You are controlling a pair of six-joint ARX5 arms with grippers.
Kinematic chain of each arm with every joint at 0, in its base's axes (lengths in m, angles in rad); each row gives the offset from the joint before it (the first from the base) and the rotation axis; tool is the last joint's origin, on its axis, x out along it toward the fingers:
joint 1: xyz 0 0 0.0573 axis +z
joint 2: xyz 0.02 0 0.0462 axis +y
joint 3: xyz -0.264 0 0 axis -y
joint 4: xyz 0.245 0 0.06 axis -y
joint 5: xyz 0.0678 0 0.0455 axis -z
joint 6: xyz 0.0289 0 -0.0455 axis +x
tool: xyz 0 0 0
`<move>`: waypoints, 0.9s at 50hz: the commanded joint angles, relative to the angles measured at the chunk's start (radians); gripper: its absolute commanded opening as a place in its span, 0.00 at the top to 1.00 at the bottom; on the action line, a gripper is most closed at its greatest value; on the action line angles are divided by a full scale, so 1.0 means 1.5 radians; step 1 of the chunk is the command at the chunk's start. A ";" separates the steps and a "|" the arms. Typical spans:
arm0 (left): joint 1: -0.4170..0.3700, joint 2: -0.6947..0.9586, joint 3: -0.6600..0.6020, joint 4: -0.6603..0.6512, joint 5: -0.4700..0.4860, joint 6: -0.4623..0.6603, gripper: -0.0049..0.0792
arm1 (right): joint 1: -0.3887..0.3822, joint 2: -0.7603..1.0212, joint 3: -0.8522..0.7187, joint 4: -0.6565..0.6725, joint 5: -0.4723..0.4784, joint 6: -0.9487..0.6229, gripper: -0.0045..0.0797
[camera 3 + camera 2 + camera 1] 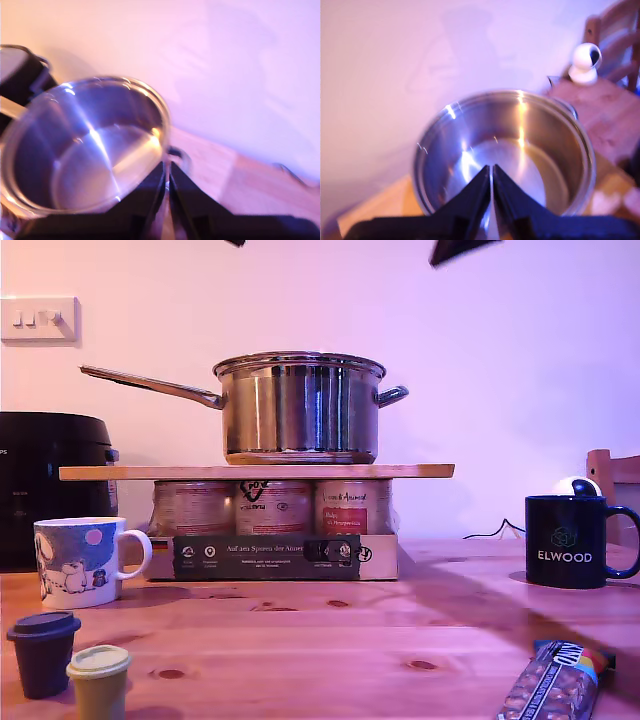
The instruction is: Pick up the large pot with both hands and place it on the shelf behind you
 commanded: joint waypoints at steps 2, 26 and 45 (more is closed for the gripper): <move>-0.007 -0.005 -0.004 0.001 0.002 -0.002 0.96 | 0.003 -0.024 0.006 -0.001 -0.002 0.003 0.96; -0.010 -0.004 -0.004 -0.056 0.011 0.005 0.96 | 0.003 -0.024 0.005 -0.067 -0.007 -0.013 0.96; -0.019 -0.005 -0.004 -0.019 0.112 0.008 0.96 | -0.007 -0.024 0.005 0.019 -0.020 0.129 0.96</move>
